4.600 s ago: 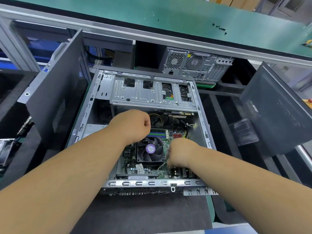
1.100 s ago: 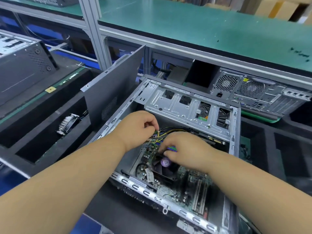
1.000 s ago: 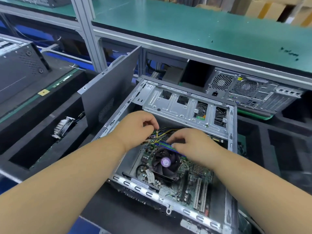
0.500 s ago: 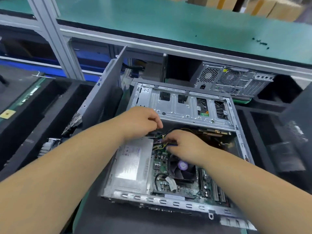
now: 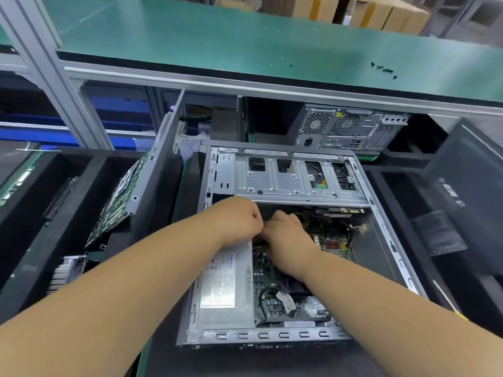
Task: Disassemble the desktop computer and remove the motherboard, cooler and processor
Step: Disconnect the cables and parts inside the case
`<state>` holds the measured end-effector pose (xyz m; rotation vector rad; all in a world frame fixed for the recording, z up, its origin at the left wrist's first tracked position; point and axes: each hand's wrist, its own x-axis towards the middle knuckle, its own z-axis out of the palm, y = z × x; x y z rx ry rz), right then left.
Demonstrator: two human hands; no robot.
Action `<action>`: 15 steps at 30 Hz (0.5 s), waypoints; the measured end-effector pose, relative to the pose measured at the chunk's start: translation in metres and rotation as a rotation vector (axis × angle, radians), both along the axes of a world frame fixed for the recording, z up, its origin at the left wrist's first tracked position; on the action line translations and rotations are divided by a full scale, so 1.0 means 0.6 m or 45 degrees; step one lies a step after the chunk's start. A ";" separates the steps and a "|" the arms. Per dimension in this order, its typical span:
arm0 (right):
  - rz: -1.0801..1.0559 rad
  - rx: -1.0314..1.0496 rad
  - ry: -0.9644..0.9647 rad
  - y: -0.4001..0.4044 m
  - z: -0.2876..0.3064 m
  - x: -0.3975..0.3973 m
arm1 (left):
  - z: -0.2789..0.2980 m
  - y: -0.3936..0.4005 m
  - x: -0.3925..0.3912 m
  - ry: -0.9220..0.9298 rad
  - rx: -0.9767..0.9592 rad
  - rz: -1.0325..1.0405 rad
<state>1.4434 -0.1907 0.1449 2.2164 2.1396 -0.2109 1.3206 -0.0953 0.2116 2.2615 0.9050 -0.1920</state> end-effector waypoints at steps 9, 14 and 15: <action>-0.242 -0.119 0.657 -0.020 0.018 0.036 | -0.025 0.003 0.059 0.559 -0.022 -0.222; -0.677 -0.162 1.004 -0.054 0.038 0.105 | -0.026 0.004 0.083 0.630 -0.002 -0.237; -0.709 -0.203 0.982 -0.059 0.037 0.115 | -0.027 0.002 0.088 0.633 0.008 -0.237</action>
